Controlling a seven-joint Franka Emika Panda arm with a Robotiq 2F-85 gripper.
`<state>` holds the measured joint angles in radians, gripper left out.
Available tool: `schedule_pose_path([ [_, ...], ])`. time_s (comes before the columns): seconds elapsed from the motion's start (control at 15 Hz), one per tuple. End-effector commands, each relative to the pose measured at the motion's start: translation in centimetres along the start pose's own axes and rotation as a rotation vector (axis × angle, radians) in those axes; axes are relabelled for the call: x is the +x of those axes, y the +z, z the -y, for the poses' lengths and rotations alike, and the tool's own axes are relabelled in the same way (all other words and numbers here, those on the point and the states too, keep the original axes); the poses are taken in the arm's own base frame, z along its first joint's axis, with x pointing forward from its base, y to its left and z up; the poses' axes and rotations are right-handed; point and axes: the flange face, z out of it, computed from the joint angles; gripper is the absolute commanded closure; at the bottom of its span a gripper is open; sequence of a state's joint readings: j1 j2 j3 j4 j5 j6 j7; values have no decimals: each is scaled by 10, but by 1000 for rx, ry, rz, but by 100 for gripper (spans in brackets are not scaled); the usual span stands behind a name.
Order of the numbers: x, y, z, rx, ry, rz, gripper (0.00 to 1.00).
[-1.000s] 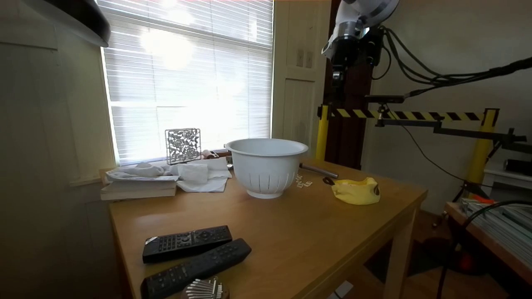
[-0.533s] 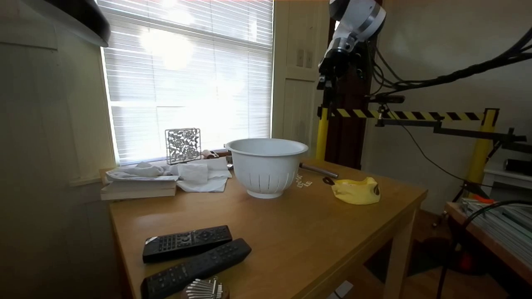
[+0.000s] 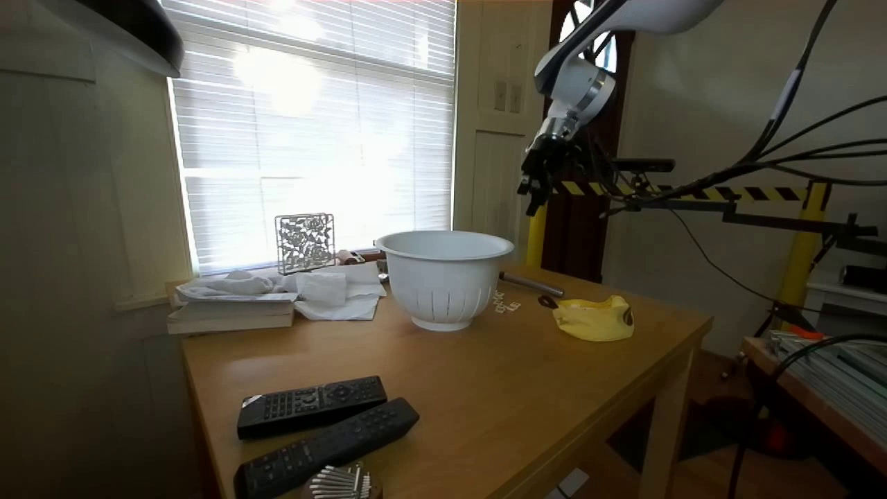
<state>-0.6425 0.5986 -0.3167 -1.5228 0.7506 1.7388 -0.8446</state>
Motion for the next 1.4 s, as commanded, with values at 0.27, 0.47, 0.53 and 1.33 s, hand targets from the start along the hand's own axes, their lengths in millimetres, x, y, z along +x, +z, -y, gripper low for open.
schedule_pose_path([
  [0.27, 26, 43, -72, -75, -18, -83, 0],
  [0.47, 31, 54, -87, -83, -16, -94, 0],
  [0.53, 33, 53, -86, -84, -19, -97, 0],
  [1.33, -16, 71, -146, -48, 119, 97, 0],
])
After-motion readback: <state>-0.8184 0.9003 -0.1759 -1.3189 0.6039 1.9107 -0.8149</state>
